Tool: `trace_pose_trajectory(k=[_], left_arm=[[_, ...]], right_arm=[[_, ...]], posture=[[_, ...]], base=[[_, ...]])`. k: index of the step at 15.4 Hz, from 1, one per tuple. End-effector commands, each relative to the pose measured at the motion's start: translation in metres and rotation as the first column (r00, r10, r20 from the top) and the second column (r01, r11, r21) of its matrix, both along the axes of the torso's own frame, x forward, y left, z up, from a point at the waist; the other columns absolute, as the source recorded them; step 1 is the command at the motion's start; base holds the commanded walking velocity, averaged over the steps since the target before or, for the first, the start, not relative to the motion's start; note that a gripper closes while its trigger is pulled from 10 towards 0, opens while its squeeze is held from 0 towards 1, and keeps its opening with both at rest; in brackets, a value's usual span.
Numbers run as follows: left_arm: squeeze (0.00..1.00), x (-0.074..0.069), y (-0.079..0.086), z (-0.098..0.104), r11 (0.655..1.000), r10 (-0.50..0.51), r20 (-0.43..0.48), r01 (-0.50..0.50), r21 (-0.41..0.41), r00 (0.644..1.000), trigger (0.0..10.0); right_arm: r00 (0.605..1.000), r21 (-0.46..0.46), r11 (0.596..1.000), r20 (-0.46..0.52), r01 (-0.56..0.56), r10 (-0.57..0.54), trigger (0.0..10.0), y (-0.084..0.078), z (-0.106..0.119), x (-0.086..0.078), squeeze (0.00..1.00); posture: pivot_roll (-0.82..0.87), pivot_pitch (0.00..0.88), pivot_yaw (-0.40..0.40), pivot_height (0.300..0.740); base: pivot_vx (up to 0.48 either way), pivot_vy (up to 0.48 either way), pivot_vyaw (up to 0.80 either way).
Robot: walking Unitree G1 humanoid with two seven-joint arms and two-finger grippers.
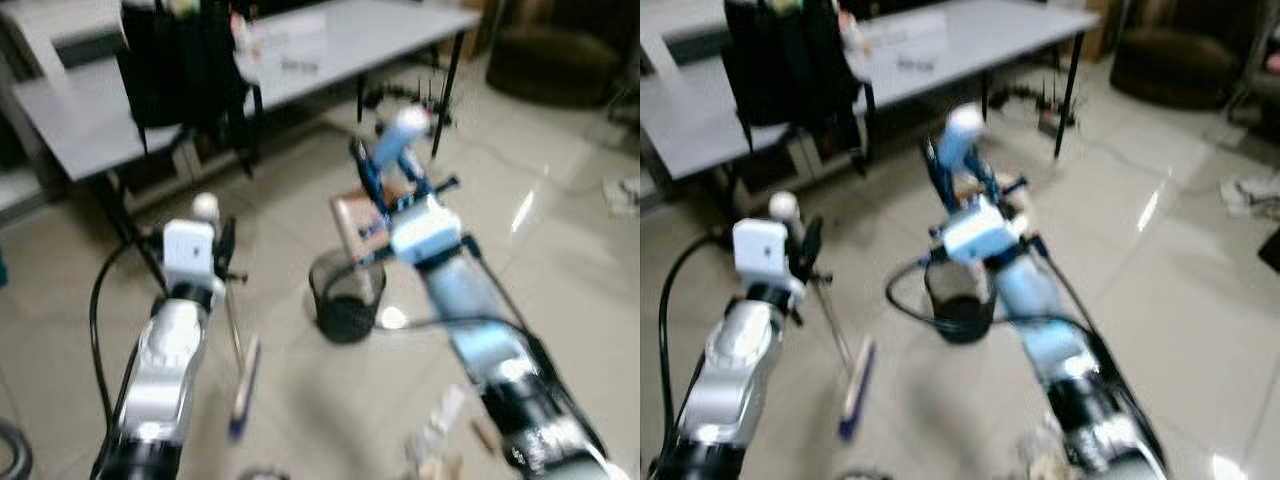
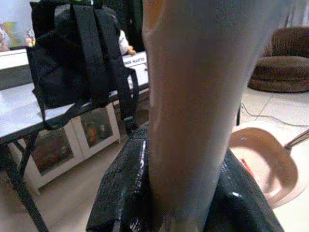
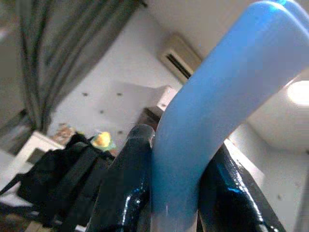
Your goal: Sweep floor
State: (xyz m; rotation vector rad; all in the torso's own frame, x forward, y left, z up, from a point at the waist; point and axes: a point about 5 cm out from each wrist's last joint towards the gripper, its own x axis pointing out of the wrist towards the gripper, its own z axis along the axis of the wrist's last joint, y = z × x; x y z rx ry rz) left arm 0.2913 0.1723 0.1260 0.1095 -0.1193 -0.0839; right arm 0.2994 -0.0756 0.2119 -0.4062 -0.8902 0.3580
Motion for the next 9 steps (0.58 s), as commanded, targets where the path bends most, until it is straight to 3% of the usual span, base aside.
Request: trace_pose_trajectory(k=[1, 4, 7, 8, 9], left_arm=[[0.00, 0.001, 0.001, 0.010, 1.000, -0.001, 0.042, 0.001, 0.007, 0.999, 10.0], [0.00, -0.001, 0.001, 0.010, 1.000, -0.006, 0.040, 0.006, 0.010, 0.999, 10.0], [0.00, -0.001, -0.001, 0.010, 0.999, -0.038, 0.023, 0.038, -0.002, 0.999, 10.0], [0.00, -0.002, -0.004, 0.010, 0.998, -0.065, 0.012, 0.065, 0.007, 0.998, 10.0], [0.00, -0.004, -0.009, 0.009, 0.995, -0.099, 0.001, 0.099, 0.028, 0.995, 10.0]], right_arm=[[0.996, 0.003, 0.999, 0.074, 0.041, -0.042, 10.0, -0.002, 0.016, 0.007, 0.00], [0.993, -0.019, 0.999, 0.117, 0.038, -0.035, 10.0, 0.006, 0.021, 0.008, 0.00], [0.992, 0.014, 0.998, 0.117, 0.055, -0.057, 10.0, -0.002, 0.031, 0.007, 0.00], [1.000, 0.123, 0.992, -0.004, 0.032, -0.031, 10.0, -0.010, 0.034, 0.009, 0.00], [0.990, 0.275, 0.961, -0.126, -0.021, 0.058, 10.0, -0.017, 0.038, 0.007, 0.00]], posture=[[0.02, 0.057, 0.056, 0.740], [0.02, 0.061, 0.057, 0.740], [0.02, 0.064, 0.058, 0.740], [0.01, 0.064, 0.060, 0.740], [0.01, 0.063, 0.062, 0.740]], base=[[0.000, 0.000, 0.00], [0.000, 0.000, 0.00], [0.000, 0.000, 0.00], [0.000, 0.000, 0.00], [0.000, 0.000, 0.00]])
